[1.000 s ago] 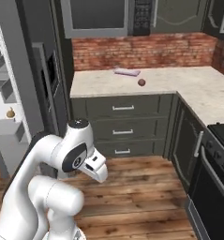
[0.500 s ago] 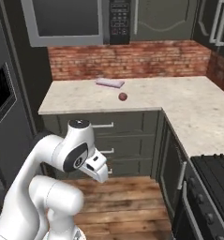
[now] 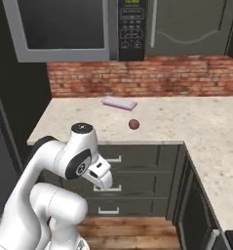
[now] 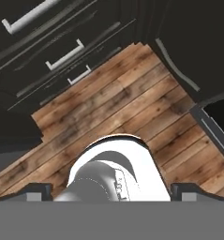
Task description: Place the onions inside the fridge drawer. Close the drawer after placing the vegetables.
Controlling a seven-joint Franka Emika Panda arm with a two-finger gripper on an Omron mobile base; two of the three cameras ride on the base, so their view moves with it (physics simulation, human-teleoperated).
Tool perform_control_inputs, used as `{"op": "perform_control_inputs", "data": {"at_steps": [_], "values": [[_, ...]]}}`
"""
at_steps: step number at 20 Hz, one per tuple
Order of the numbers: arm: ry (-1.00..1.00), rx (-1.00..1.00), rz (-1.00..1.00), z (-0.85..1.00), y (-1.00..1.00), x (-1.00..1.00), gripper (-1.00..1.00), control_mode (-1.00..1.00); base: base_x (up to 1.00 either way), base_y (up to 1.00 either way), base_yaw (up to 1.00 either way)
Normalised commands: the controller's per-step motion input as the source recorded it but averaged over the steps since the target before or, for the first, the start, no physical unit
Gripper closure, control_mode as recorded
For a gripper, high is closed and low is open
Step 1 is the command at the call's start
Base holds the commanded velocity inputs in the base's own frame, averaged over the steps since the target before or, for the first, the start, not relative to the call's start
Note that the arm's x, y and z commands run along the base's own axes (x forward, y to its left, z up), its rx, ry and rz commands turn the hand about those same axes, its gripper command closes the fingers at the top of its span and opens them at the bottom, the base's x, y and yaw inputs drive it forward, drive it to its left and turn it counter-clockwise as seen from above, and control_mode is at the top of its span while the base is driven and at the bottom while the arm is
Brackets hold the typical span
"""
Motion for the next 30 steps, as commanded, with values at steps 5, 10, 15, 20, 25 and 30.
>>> {"op": "perform_control_inputs", "data": {"at_steps": [5, 10, 15, 20, 25, 30], "values": [[0.00, 0.00, 0.00, 0.00, 0.00, 0.00, -1.00, 1.00, 0.99, -0.40, 0.21], [0.00, 0.00, 0.00, 0.00, 0.00, 0.00, -1.00, 1.00, 0.81, -0.36, 0.26], [0.00, 0.00, 0.00, 0.00, 0.00, 0.00, -1.00, 1.00, 0.38, -0.13, 0.13], [0.00, 0.00, 0.03, 0.00, -0.28, 0.15, -1.00, -1.00, 0.21, -0.23, 0.01], [0.02, 0.00, 0.02, -0.08, -0.47, 0.80, -1.00, -1.00, 0.00, 0.00, 0.00], [0.00, -0.03, 0.14, -0.11, -0.15, 0.74, -1.00, -1.00, 0.00, 0.00, 0.00]]}}
